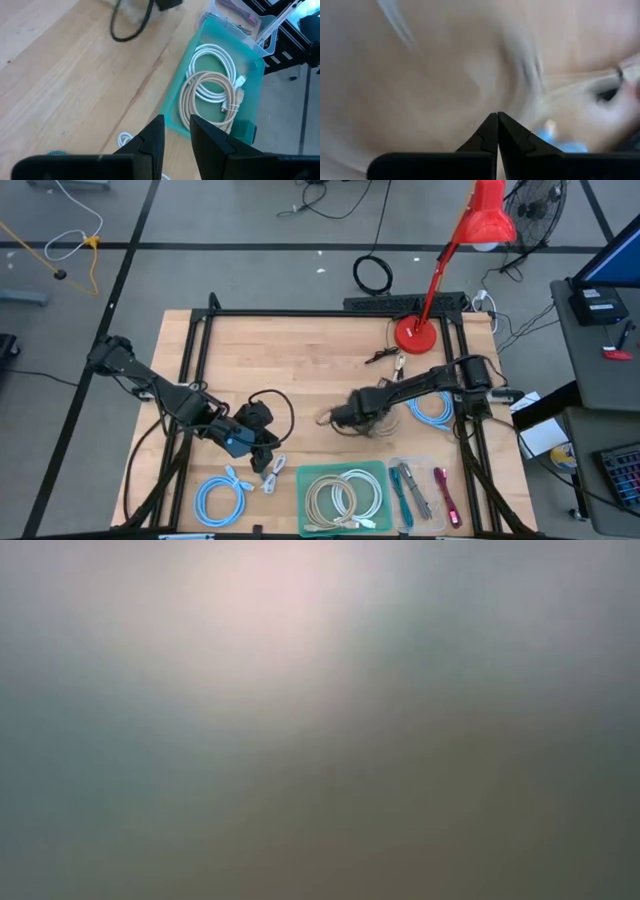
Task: Pick & Place USB Port
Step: Put the brown hdmi cable into the green bin
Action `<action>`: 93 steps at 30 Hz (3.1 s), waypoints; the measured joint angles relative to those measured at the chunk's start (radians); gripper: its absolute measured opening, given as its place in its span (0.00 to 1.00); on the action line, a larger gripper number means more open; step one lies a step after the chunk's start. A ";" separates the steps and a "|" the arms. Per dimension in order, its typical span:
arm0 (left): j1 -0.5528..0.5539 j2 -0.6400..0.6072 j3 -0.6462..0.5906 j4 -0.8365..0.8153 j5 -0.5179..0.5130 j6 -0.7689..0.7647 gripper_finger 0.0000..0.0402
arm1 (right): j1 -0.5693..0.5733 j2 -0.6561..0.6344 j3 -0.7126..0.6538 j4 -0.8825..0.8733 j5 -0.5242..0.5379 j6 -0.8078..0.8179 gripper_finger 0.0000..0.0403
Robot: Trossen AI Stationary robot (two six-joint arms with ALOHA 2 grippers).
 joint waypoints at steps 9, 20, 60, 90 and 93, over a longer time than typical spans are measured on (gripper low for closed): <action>0.003 0.000 0.000 0.005 -0.012 0.018 0.23 | -0.001 -0.229 0.042 0.422 0.051 0.121 0.00; 0.001 0.000 0.000 0.007 -0.016 0.025 0.23 | -0.010 -0.342 0.042 0.406 -0.164 0.278 0.05; 0.000 0.000 0.000 0.009 -0.005 0.061 0.23 | 0.010 -0.310 -0.426 0.717 -0.144 0.538 0.58; 0.000 0.000 0.000 -0.001 0.001 0.052 0.23 | 0.171 -0.355 -0.108 0.674 -0.547 0.205 0.12; 0.000 0.000 0.000 -0.001 0.001 0.055 0.23 | 0.246 -0.354 -0.023 0.664 -0.498 0.281 0.12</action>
